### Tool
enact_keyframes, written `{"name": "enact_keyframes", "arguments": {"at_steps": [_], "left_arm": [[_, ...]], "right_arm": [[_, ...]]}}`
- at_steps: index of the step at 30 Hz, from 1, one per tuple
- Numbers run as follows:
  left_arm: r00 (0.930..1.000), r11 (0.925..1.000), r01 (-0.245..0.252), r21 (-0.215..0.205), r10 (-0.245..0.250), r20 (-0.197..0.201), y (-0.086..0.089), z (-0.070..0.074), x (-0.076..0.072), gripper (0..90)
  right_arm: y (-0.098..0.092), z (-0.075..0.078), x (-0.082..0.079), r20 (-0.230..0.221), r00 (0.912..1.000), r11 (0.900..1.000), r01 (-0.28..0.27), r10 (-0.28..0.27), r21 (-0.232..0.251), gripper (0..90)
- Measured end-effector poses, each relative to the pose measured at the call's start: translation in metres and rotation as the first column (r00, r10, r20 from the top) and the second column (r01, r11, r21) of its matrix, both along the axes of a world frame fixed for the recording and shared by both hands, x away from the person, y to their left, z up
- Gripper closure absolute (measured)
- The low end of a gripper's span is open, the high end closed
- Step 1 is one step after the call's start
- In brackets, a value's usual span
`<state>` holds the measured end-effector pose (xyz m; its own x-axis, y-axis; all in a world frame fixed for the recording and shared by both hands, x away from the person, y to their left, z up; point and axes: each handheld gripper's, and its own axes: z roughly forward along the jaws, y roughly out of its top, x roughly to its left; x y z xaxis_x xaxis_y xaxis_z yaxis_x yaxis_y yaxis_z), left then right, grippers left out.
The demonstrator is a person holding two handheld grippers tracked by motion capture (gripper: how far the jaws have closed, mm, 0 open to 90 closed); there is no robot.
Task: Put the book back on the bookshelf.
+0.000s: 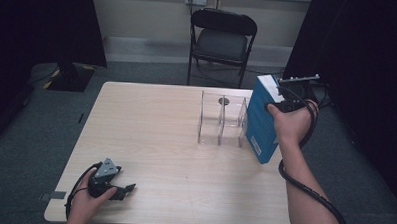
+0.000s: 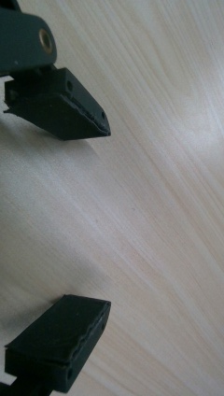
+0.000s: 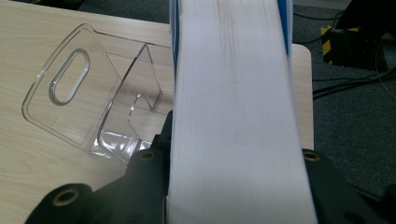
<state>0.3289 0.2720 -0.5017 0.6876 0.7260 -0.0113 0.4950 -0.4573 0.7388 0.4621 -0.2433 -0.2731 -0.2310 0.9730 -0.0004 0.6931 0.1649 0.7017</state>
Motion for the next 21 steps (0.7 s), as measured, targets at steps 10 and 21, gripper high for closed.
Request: {"name": "enact_keyframes", "arguments": {"at_steps": [10, 21], "left_arm": [[1.0000, 1.0000, 0.000, 0.000, 0.000, 0.000, 0.0000, 0.0000, 0.0000, 13.8], [1.0000, 1.0000, 0.005, 0.001, -0.005, 0.000, 0.0000, 0.0001, -0.0002, 13.8]], "right_arm": [[0.0030, -0.0022, 0.0035, -0.001, 0.9999, 1.000, 0.014, -0.014, -0.003, 61.6], [0.0014, -0.0033, 0.0048, 0.012, 0.9994, 0.999, 0.032, -0.032, 0.013, 61.6]]}}
